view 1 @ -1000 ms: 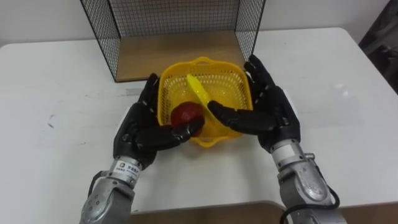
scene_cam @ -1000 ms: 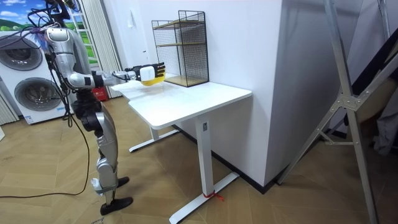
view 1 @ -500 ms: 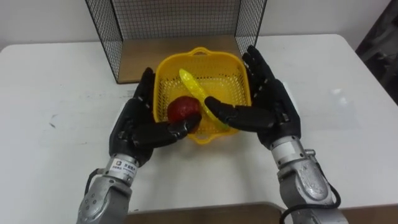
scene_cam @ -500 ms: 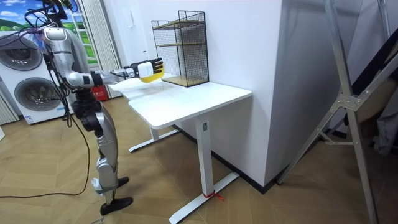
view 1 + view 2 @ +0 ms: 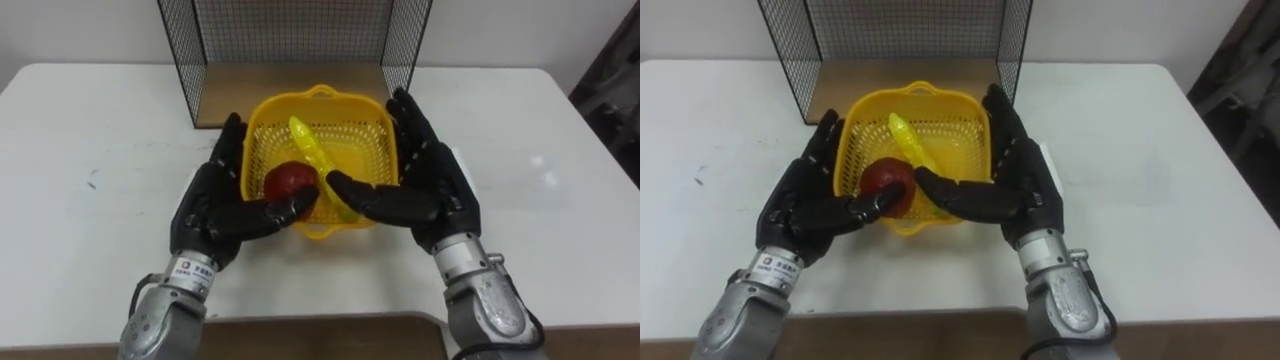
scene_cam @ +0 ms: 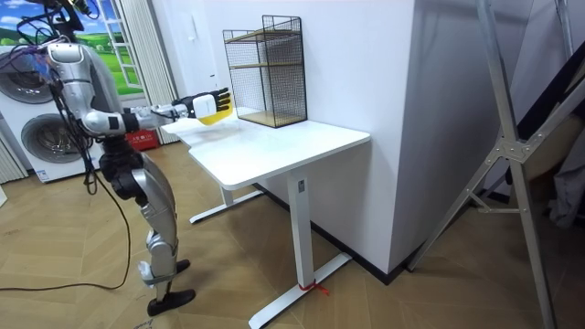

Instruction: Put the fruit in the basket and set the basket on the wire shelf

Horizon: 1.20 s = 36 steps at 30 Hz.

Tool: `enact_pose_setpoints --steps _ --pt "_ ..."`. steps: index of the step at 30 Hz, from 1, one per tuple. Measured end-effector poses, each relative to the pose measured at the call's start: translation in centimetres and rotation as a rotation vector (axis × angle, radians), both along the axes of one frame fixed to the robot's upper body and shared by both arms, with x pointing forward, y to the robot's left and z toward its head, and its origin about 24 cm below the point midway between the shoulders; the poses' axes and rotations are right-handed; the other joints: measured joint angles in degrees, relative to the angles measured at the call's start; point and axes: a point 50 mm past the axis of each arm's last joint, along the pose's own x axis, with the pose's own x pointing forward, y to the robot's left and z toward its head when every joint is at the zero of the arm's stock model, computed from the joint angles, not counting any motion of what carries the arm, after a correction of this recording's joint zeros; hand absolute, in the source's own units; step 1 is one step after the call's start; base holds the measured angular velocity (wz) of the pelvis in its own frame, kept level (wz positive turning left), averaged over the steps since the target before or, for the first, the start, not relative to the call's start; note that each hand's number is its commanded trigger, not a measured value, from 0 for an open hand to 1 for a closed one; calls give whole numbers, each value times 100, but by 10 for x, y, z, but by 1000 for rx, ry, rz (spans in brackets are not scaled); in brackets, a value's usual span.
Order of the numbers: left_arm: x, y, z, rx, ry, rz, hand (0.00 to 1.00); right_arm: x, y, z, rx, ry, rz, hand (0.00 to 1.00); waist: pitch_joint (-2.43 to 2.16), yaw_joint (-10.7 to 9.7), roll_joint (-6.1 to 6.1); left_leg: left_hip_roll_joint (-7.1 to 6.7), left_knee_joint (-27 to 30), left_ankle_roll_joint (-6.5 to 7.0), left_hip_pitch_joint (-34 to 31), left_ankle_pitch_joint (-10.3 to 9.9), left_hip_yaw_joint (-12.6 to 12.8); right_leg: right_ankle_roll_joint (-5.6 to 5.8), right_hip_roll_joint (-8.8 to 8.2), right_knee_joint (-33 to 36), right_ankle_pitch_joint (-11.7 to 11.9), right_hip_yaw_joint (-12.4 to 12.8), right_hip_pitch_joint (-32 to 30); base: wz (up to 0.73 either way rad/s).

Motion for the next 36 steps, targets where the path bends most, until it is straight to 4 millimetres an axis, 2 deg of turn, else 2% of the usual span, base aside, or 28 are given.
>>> enact_pose_setpoints --steps 6,9,10,15,18,21,24,25,26,27,28,29,30,31,32,33,34,35,36 --pt "-2 1 -2 47 4 -3 0 0 -1 -1 -23 -2 12 0 -18 -54 -2 -6 53 -76 -241 254 -44 -107 -52 142 -12 24 -239 6" --pt "-2 3 -2 57 4 0 0 -1 -1 -2 -26 1 19 0 -33 -96 -24 -47 -82 -84 -217 290 -112 -117 -78 218 -26 -1 -332 3" --pt "-3 4 -3 58 9 0 0 -2 -1 -3 -25 5 20 0 -52 -151 -52 -94 -139 -80 -224 334 -152 -115 -121 243 -36 -46 -392 17" --pt "-4 0 -4 70 9 -13 0 -5 -4 -6 -29 19 13 0 -51 -197 -93 -196 -170 -55 -206 358 -202 -99 -268 380 -117 -165 -411 7" --pt "-6 1 -5 63 15 -7 0 -4 -4 -6 -25 18 11 0 -51 -189 -109 -209 -147 -51 -167 356 -203 -67 -320 416 -157 -161 -374 1" --pt "-6 -1 -5 60 15 -12 0 -4 -3 -5 -32 11 15 0 -53 -198 -142 -300 -69 -4 -248 326 -192 -5 -356 452 -216 -148 -340 10" --pt "-6 -1 -5 59 16 -16 0 -3 -4 -4 -33 9 6 0 -92 -209 -198 -469 -170 157 -226 232 -178 145 -529 650 -386 -148 -389 19" --pt "-6 -2 -5 59 16 -16 0 -3 -4 -3 -32 6 3 0 -102 -211 -216 -580 -206 237 -177 180 -181 220 -663 871 -462 -153 -410 12" --pt "-6 -4 -5 50 15 -20 0 -2 -4 -2 -33 -2 5 0 -104 -252 -241 -670 -204 334 -125 116 -149 287 -823 1441 -504 -101 -634 17" --pt "-6 -4 -5 51 15 -21 0 -1 -3 -1 -33 -4 6 0 -101 -289 -238 -730 -144 378 -123 87 -155 339 -913 1911 -450 -73 -818 27" --pt "-6 -5 -5 51 15 -23 0 -1 -4 -1 -34 -4 1 0 -96 -312 -218 -829 -46 453 -97 10 -177 330 -1057 2665 -196 31 -1147 35" --pt "-6 -5 -5 55 14 -26 0 -1 -4 -1 -43 -5 -3 0 -62 -328 -194 -872 -12 517 -18 -43 -231 353 -1073 3187 173 192 -1367 34" --pt "-6 -5 -5 56 14 -28 0 -1 -4 -1 -47 -6 -4 0 -46 -359 -166 -879 -13 546 9 -62 -277 364 -1061 3347 356 237 -1452 31" --pt "-6 -6 -5 54 9 -30 0 -1 -5 -1 -50 -8 -6 0 6 -403 -65 -869 -36 589 107 -84 -412 406 -1014 3521 605 245 -1574 31" --pt "-6 -6 -4 55 4 -27 0 -2 -8 -1 -57 -7 -15 0 21 -438 -5 -850 -60 616 118 -98 -499 475 -908 3347 487 233 -1610 27" --pt "-5 -5 -3 55 -1 -21 0 -1 -7 -1 -53 -8 -13 0 24 -456 -3 -838 -67 629 116 -104 -509 476 -840 3157 350 233 -1634 17" --pt "-5 -4 -3 56 -3 -13 0 -2 -6 -1 -51 -7 -9 0 46 -458 25 -815 -71 645 117 -112 -531 447 -701 2605 117 250 -1660 12" --pt "-5 -4 -3 56 -1 -12 0 -2 -7 -1 -53 -8 -9 0 49 -465 31 -815 -54 652 120 -115 -563 403 -539 1871 77 214 -1657 13" --pt "-5 -5 -3 56 -1 -14 0 -1 -7 -1 -53 -8 -9 0 50 -474 28 -822 -54 656 116 -118 -569 364 -487 1513 115 202 -1652 12"
